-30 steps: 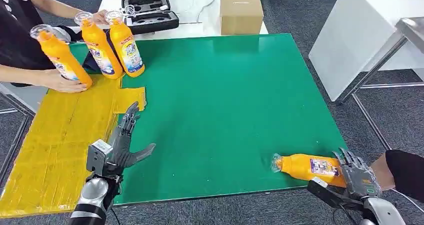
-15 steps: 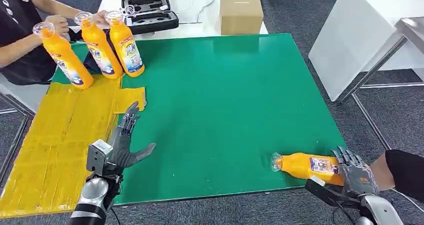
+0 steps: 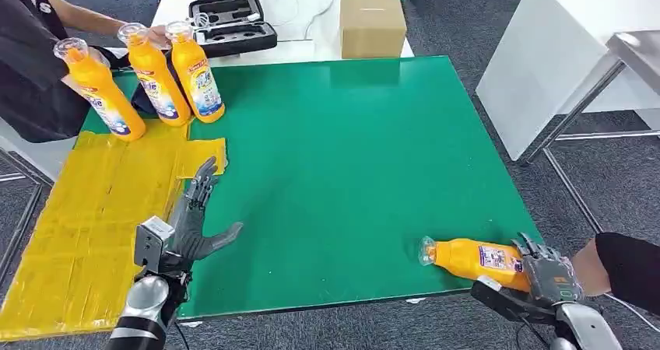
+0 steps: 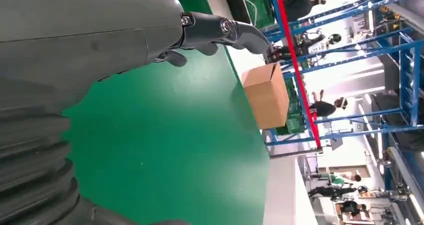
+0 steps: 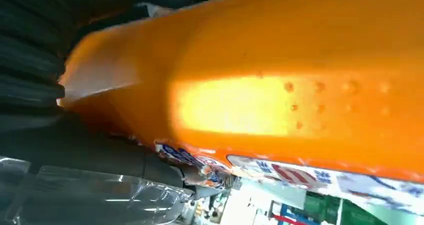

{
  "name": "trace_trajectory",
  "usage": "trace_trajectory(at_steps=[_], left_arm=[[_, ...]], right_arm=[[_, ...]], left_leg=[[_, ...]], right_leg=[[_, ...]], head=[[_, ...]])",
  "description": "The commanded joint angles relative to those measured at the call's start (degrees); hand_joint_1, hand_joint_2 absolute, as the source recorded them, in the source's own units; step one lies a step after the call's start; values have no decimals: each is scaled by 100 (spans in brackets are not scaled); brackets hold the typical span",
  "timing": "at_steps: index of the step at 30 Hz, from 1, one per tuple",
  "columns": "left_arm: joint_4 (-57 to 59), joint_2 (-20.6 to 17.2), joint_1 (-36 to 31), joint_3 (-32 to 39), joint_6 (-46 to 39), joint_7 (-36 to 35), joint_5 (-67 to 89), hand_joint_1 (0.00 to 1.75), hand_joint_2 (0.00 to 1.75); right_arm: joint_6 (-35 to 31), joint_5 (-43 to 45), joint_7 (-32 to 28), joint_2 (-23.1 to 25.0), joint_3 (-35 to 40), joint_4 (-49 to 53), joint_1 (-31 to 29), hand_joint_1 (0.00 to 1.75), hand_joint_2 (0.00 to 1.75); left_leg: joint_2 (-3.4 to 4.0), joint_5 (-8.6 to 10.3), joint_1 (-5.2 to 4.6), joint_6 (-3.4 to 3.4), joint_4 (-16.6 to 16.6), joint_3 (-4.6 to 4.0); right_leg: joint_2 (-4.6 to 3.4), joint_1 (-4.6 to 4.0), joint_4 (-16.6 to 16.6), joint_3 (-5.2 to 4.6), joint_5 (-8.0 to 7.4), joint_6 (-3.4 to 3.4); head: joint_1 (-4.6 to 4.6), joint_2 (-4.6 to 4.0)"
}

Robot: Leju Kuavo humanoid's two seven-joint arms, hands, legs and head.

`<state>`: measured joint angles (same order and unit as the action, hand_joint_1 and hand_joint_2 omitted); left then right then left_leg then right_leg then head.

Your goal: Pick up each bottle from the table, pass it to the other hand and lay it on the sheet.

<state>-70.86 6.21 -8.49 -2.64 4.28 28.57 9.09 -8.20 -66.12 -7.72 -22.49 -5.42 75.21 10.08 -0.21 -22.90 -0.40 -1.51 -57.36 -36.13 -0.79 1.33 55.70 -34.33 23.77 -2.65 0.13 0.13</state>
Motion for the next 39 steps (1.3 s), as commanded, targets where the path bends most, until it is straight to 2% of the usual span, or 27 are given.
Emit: trace_trajectory(at_steps=[1, 4, 6, 12, 14, 18, 21, 31, 33, 37, 39], left_arm=[[-163, 62, 249, -125, -37, -95, 78, 0, 175], [-465, 131, 504, -211, 0, -137, 147, 0, 175], [-513, 162, 565, -239, 5, -144, 150, 0, 175], [-377, 87, 380, -213, 162, -222, 11, 0, 175], [-323, 101, 317, -188, 179, -230, -43, 0, 175], [-310, 99, 322, -180, 177, -231, -47, 0, 175], [-311, 99, 327, -180, 177, -231, -47, 0, 175], [-312, 99, 328, -181, 177, -231, -47, 0, 175], [-266, 90, 280, -173, 169, -227, -53, 0, 175], [58, 57, -87, -122, 192, -200, -169, 0, 175], [115, 37, -178, -173, 219, -184, -213, 0, 175]], right_arm=[[-420, -134, -33, 606, 114, -431, -155, 171, 175], [-720, -268, 195, 964, -58, -312, 3, 175, 175], [-783, -324, 221, 1085, -38, -305, 64, 175, 175], [-1390, -32, -62, 1610, 3, -931, -880, 175, 175], [-1573, 269, -245, 1781, 93, -870, -1106, 175, 175], [-1537, 267, -165, 1798, 196, -723, -1080, 175, 175], [-1538, 267, -165, 1778, 187, -716, -1046, 175, 175], [-1539, 270, -163, 1769, 180, -714, -1032, 175, 175], [-1679, 525, -364, 1872, 231, -589, -1113, 175, 175], [-1753, 971, -610, 2118, 561, -496, -1608, 175, 175], [-1819, 1341, -753, 2193, 748, -255, -1641, 175, 175]], left_leg=[[0, -1, 15, 10, 4, 13], [2, 9, 17, 0, 6, 14], [15, 2, 18, 2, 1, 18], [60, -5, 28, 23, 4, 21], [91, -7, 31, 30, 4, 20], [233, -34, 36, 53, 7, -5], [281, -30, 45, 53, 9, -11], [275, 17, 58, 61, 9, -34], [263, 22, 59, 66, 8, -47], [287, 33, 60, 62, 6, -61], [313, 41, 65, 61, 6, -79]], right_leg=[[6, -17, -14, 19, -3, 13], [5, -18, -16, 80, -13, 2], [-9, -20, -11, 81, -13, 3], [-65, -33, -11, 65, -27, 11], [-91, -39, -8, 56, -38, 29], [-231, -47, 0, 14, -77, 60], [-271, -53, 1, -8, -87, 61], [-267, -66, 0, -41, -103, 73], [-249, -68, 4, -54, -108, 84], [-274, -70, 7, -75, -122, 80], [-304, -73, 8, -96, -146, 86]], head=[[-2, 0], [-2, 0], [-2, 0], [-2, 0], [-2, 0], [-3, 0], [-2, 0], [-2, 0], [-7, 0], [-4, 0], [-4, 0]])
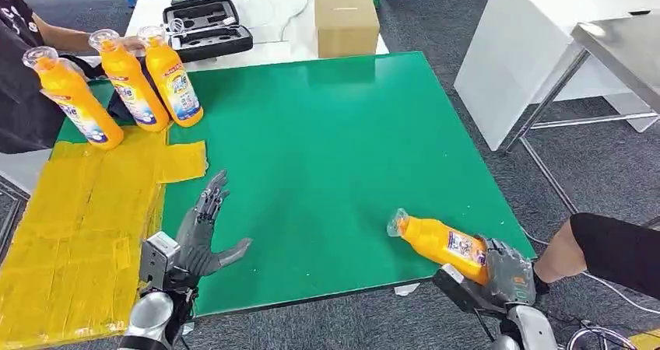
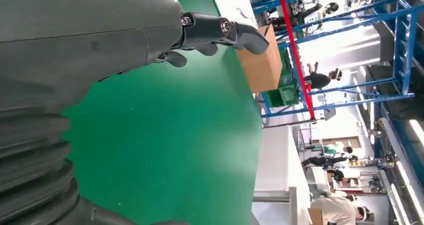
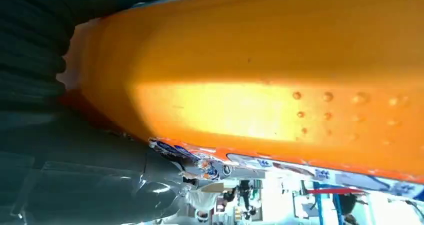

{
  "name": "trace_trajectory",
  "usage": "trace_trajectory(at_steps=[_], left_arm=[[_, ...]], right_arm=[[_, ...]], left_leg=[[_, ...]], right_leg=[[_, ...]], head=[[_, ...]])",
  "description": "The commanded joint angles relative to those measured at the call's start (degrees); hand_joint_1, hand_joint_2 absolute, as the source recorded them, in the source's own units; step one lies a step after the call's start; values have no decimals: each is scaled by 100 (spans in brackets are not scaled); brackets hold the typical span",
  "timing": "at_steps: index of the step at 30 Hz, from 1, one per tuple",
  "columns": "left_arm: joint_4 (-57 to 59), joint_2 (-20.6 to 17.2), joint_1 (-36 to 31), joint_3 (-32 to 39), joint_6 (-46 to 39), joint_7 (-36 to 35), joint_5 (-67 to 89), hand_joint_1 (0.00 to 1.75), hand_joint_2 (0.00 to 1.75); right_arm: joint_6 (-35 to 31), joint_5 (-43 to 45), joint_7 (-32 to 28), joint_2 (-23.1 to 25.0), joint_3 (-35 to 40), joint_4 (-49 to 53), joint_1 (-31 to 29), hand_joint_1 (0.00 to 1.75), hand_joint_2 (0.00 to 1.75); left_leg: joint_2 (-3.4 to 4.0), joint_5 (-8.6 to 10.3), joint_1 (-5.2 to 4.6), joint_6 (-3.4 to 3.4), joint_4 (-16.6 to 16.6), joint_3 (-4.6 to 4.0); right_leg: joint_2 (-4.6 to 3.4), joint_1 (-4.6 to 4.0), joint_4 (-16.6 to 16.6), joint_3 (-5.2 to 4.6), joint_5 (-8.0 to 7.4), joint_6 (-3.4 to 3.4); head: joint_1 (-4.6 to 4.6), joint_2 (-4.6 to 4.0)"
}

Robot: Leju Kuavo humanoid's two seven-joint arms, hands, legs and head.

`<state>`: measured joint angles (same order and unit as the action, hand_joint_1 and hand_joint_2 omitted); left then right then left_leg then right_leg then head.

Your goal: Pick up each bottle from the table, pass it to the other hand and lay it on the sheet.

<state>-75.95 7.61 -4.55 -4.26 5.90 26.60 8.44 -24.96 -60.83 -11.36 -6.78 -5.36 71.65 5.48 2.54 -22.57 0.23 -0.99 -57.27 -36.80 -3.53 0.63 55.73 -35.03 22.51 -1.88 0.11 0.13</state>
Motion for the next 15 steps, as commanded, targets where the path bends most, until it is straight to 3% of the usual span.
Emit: trace_trajectory(at_steps=[1, 4, 7, 9, 15], left_arm=[[595, -106, -534, -44, 66, 7, -155, 0, 175], [770, -94, -543, -130, 136, -58, -201, 0, 175], [943, -33, -628, -388, 304, -48, -218, 0, 175], [1045, -9, -711, -501, 282, -43, -226, 0, 175], [1301, -46, -865, -591, 306, -62, -330, 0, 175]], right_arm=[[-147, 966, -442, 656, 805, 282, -1099, 175, 175], [-252, 1250, -603, 789, 890, 560, -986, 175, 175], [-331, 1739, -1038, 988, 924, 595, -1040, 175, 175], [-337, 1770, -1145, 1104, 1054, 530, -1146, 175, 175], [-256, 2021, -1300, 1300, 1567, 620, -1293, 175, 175]], left_leg=[[42, 12, 4, 13, -4, -18], [-38, 45, 5, 13, 3, -22], [-170, 88, 3, 10, 6, -30], [-217, 121, 6, 21, 0, -50], [-220, 106, 5, 20, -5, -79]], right_leg=[[-33, -3, 8, -36, -31, 17], [35, -2, 1, -43, -25, 13], [166, -3, 3, -30, -10, 8], [215, -3, 8, -35, -23, -4], [214, 3, 16, -54, -36, -11]], head=[[-2, 0], [2, 0], [2, 0], [2, 0], [0, 0]])
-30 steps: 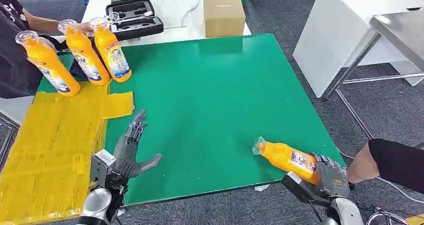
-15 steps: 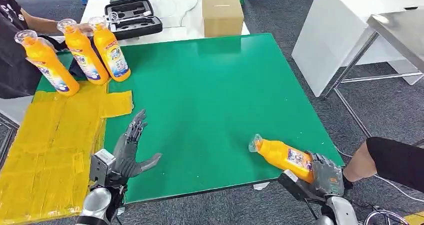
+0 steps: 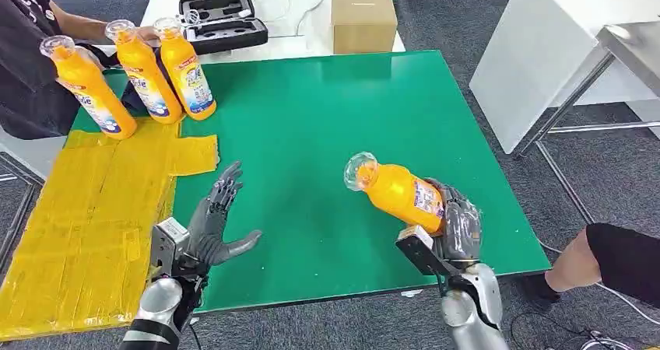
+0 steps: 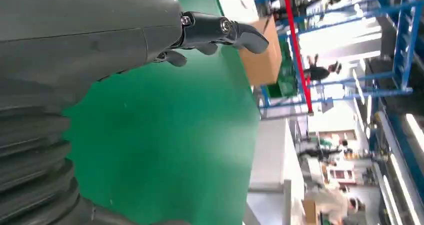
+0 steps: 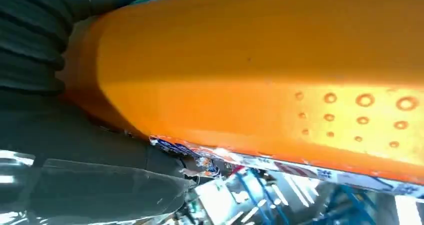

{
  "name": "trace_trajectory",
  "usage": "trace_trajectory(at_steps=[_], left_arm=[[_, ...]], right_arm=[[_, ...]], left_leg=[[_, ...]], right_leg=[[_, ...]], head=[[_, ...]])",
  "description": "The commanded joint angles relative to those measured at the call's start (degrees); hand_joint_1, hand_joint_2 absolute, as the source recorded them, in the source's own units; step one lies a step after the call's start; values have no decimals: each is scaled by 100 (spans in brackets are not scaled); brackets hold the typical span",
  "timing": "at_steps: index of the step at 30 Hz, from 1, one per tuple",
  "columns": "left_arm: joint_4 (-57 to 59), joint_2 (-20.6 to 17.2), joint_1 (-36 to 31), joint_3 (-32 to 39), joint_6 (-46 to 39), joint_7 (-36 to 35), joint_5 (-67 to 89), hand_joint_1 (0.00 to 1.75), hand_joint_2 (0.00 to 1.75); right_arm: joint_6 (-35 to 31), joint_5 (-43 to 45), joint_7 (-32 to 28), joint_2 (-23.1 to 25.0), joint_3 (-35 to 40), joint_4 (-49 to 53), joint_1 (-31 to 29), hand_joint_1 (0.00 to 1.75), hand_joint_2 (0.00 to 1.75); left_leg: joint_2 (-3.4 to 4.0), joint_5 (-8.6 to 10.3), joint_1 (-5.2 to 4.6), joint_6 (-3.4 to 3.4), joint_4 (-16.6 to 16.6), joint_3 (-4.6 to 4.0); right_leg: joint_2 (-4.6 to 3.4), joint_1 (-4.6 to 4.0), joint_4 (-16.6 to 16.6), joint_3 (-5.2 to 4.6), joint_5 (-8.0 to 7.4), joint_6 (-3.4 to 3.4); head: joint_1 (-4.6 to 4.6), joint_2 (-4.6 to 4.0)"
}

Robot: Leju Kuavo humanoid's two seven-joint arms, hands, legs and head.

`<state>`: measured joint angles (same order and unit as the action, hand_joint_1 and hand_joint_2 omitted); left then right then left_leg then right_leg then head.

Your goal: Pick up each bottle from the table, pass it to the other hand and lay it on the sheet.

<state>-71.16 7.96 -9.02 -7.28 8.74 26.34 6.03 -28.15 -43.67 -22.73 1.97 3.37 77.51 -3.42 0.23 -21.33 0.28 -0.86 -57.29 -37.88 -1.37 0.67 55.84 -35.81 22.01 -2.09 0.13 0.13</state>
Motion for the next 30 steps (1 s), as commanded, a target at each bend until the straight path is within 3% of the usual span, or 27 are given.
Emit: trace_trajectory(at_steps=[1, 10, 12, 15, 20, 26, 30], left_arm=[[830, -80, -429, -289, 20, -35, -90, 0, 175], [936, -79, -473, -369, 105, -39, -142, 0, 175], [1145, -39, -622, -556, 217, -46, -163, 0, 175], [1424, 16, -938, -810, 259, -33, -199, 0, 175], [1485, 35, -1093, -949, 305, -58, -246, 0, 175], [1472, 158, -1402, -1328, 308, -104, -397, 0, 175], [1397, 161, -1521, -1412, 256, -117, -532, 0, 175]], right_arm=[[66, 284, -154, 440, 724, 37, -421, 175, 175], [-41, 560, -388, 518, 872, 241, -374, 175, 175], [-80, 994, -527, 678, 832, 92, -446, 175, 175], [505, 1741, -732, 839, 751, -773, -786, 175, 175], [656, 1832, -843, 978, 819, -1306, -1001, 175, 175], [915, 2422, -1202, 1526, 981, -2657, -1583, 173, 175], [1079, 2614, -1383, 1706, 1169, -3205, -1811, 175, 175]], left_leg=[[3, -7, -3, 3, 2, 4], [-13, -12, -5, 0, 1, -3], [-13, -25, -5, 3, -3, 21], [-21, -9, -2, 0, 2, -6], [-20, -13, -2, 0, 2, 7], [-19, -45, 1, 10, -16, 50], [-16, -16, 0, 1, -2, 5]], right_leg=[[1, 3, 0, 1, 5, 6], [13, 7, 0, -2, 18, -7], [19, 5, 6, 21, 32, -1], [22, 4, -2, -3, 17, -8], [23, 3, -4, 11, 19, -5], [31, -3, 16, 51, 49, 9], [17, 1, 2, 7, 21, -5]], head=[[0, 0], [0, 0], [0, 0], [0, 0], [0, 0], [-2, 0], [-4, 0]])
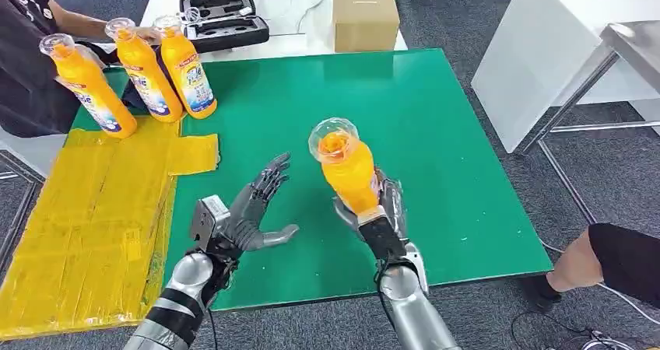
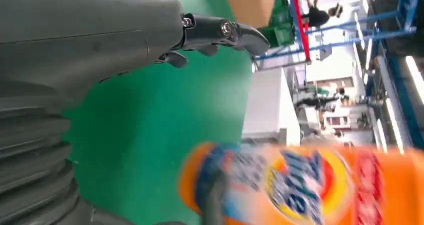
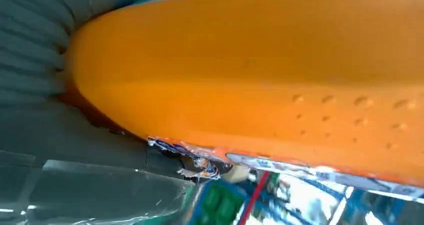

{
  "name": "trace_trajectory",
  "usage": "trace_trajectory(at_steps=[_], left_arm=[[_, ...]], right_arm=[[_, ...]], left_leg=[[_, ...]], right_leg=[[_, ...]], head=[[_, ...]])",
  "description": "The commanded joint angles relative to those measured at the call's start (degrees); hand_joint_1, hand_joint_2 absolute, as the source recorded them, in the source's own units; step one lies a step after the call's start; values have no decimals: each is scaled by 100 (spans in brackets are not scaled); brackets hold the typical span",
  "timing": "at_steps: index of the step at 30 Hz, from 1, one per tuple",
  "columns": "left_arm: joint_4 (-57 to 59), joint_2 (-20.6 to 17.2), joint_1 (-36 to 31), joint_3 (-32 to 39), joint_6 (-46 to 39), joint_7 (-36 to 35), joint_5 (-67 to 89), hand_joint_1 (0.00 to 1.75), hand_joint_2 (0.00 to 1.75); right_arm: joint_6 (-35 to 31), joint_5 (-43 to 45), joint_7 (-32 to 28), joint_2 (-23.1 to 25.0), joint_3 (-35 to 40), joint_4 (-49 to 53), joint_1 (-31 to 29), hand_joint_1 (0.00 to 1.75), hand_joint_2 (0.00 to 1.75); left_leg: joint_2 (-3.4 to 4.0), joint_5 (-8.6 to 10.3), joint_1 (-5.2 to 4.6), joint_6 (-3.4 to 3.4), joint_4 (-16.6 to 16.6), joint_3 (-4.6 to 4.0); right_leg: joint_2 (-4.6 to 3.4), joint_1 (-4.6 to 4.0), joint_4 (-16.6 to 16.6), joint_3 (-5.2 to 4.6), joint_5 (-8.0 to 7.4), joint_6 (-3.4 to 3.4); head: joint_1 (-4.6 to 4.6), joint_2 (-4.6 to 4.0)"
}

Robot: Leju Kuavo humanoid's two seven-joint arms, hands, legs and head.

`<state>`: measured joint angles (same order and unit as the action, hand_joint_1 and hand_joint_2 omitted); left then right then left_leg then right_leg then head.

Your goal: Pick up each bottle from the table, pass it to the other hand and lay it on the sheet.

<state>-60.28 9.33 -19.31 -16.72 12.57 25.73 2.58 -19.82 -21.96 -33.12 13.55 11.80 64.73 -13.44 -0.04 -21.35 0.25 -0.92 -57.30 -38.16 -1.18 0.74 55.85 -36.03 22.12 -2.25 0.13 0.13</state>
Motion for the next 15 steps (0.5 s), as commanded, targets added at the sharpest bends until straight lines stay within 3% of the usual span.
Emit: trace_trajectory(at_steps=[1, 7, 10, 15], left_arm=[[301, 20, -509, -468, -129, -60, -204, 0, 175], [264, 35, -625, -588, -176, -65, -228, 0, 175], [287, 80, -710, -660, -252, -68, -211, 0, 175], [479, 83, -842, -703, -361, -109, -283, 0, 175]], right_arm=[[254, 441, -365, 581, 371, -1982, -832, 173, 175], [89, 659, -295, 645, 1032, -2374, -1061, 173, 175], [-30, 857, -178, 645, 1484, -2578, -1162, 161, 175], [124, 1514, -21, 645, 2570, -2737, -1331, 168, 175]], left_leg=[[7, -18, 5, 8, -4, 39], [8, -15, 2, 5, -4, 31], [6, -10, 3, 5, -2, 20], [5, -18, 3, 7, -8, 32]], right_leg=[[4, -8, 2, 38, 15, 13], [3, -4, 5, 29, 14, 10], [3, -4, 2, 19, 9, 8], [6, -4, 9, 31, 17, 13]], head=[[-2, 0], [-2, 0], [-4, 0], [-4, 0]])
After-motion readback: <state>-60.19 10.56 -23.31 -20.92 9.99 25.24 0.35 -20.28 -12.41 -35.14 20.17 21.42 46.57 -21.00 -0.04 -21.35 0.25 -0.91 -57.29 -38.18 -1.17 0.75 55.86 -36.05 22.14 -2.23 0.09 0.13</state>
